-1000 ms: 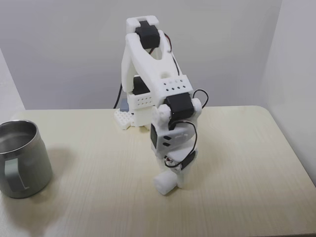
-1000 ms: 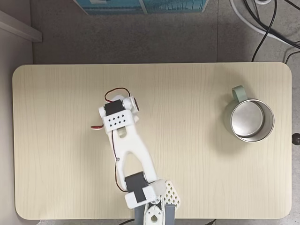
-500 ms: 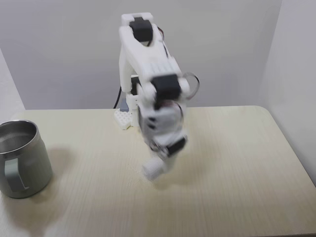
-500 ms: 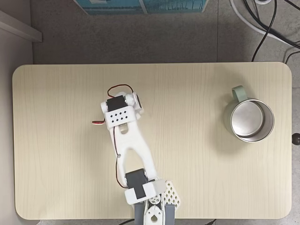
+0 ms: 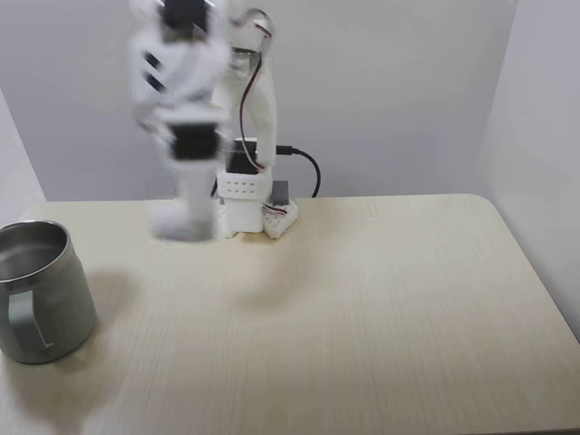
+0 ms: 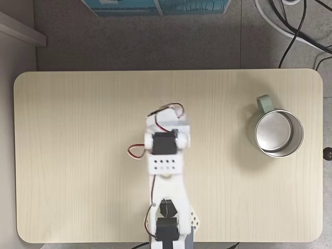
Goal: Grasp a dressing and put it in the cup.
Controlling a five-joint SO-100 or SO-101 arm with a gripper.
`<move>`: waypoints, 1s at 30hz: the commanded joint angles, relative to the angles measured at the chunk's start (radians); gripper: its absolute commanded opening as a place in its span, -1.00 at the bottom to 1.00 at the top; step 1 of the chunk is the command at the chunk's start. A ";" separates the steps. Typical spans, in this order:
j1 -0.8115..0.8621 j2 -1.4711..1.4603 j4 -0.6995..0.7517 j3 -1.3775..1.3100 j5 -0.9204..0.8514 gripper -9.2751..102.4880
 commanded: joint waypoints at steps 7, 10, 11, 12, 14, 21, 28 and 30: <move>0.407 0.101 0.009 0.252 -0.040 -0.84; 0.483 0.201 0.008 0.353 -0.040 -0.84; 0.505 0.236 0.006 0.388 -0.035 -0.84; 0.520 0.268 0.003 0.419 -0.031 -0.84; 0.540 0.324 -0.005 0.472 -0.023 -0.84; 0.561 0.345 -0.008 0.508 -0.029 -0.64; 0.575 0.341 -0.003 0.514 -0.032 -0.53; 0.575 0.344 -0.009 0.514 -0.031 -0.53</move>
